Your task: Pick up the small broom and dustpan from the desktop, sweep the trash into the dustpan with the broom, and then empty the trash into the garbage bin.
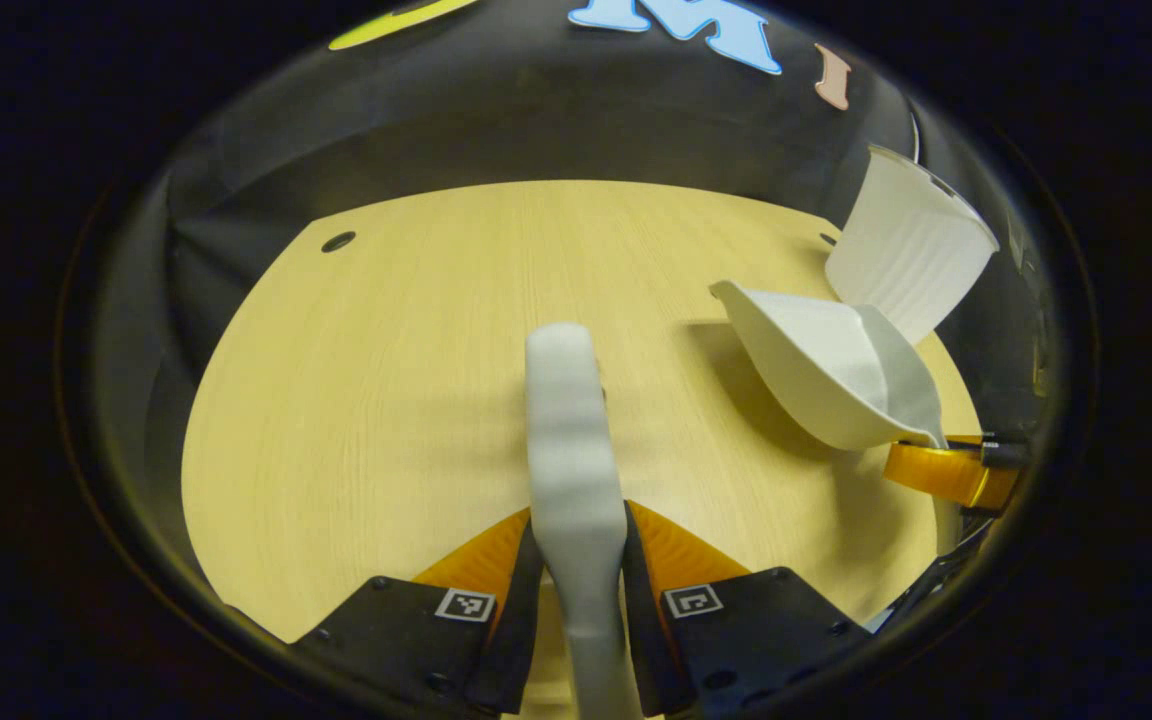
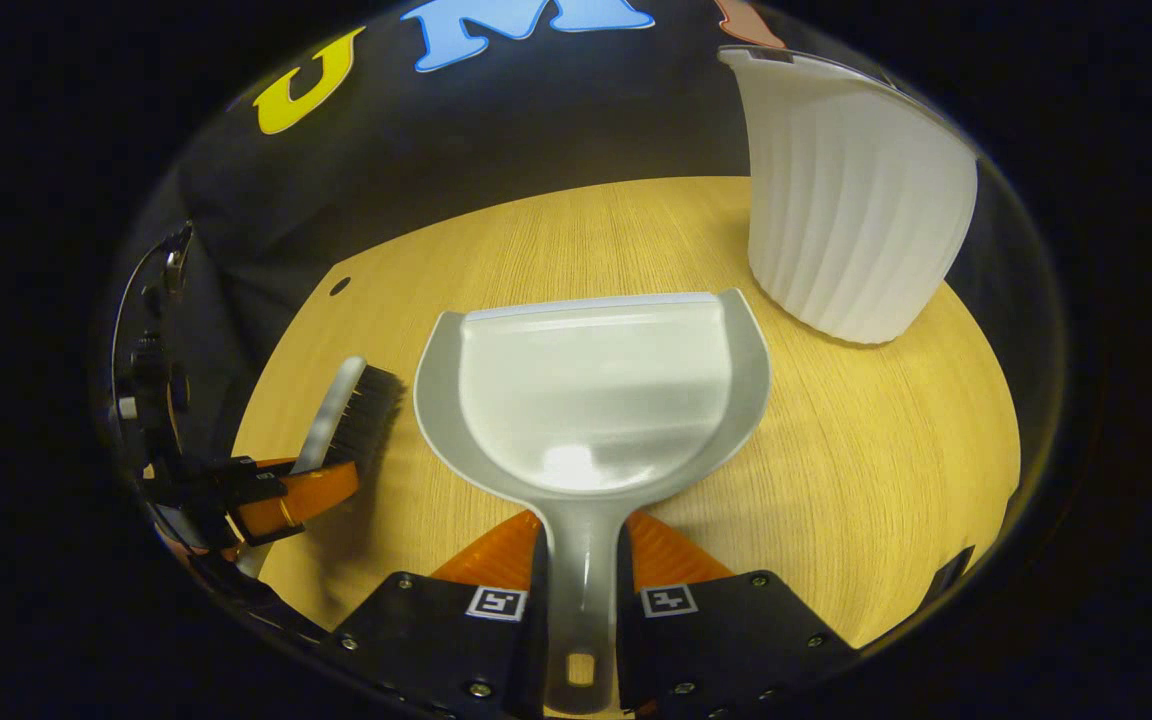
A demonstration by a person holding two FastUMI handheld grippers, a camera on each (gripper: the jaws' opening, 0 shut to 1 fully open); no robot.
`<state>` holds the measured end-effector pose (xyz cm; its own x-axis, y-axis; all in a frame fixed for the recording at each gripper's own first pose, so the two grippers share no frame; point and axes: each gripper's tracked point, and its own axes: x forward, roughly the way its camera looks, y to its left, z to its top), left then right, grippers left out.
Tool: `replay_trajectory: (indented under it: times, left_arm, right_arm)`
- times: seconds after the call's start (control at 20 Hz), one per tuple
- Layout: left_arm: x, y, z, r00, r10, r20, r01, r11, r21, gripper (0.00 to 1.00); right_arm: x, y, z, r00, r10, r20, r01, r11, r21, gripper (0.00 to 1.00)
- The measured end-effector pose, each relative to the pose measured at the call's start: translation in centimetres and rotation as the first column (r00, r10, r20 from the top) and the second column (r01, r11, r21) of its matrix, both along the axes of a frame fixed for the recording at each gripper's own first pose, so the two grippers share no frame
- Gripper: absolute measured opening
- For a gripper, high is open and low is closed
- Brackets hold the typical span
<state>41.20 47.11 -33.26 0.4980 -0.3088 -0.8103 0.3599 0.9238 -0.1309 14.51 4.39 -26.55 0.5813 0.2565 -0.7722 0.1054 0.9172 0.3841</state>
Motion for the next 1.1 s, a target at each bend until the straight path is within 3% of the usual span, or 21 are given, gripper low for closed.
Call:
replay_trajectory:
  times: [0.5,0.75,0.95,1.05,1.1]
  left_arm:
    - [0.9,0.7,-1.0,1.000,0.016,0.006,-0.017,0.998,0.054,0.48]
    - [0.6,0.5,0.2,0.999,0.001,0.053,-0.004,0.999,0.049,0.53]
    - [0.1,0.3,2.1,0.994,0.006,0.105,-0.008,1.000,0.020,0.82]
    - [0.0,0.5,3.3,0.990,0.017,0.143,-0.018,1.000,0.003,0.93]
    - [-0.1,0.5,4.0,0.985,0.024,0.171,-0.024,1.000,-0.006,0.93]
  right_arm:
    - [-0.7,-0.1,-0.8,0.998,0.027,-0.059,-0.031,0.998,-0.058,0.30]
    - [-0.9,-0.3,-0.6,0.998,0.010,-0.062,-0.014,0.998,-0.054,0.34]
    - [-1.0,-0.7,-0.2,0.999,0.006,-0.039,-0.009,0.998,-0.056,0.40]
    - [-1.4,-1.3,1.0,1.000,0.009,-0.018,-0.010,0.998,-0.062,0.64]
    - [-1.5,-1.4,1.3,1.000,0.008,-0.005,-0.009,0.998,-0.065,0.65]
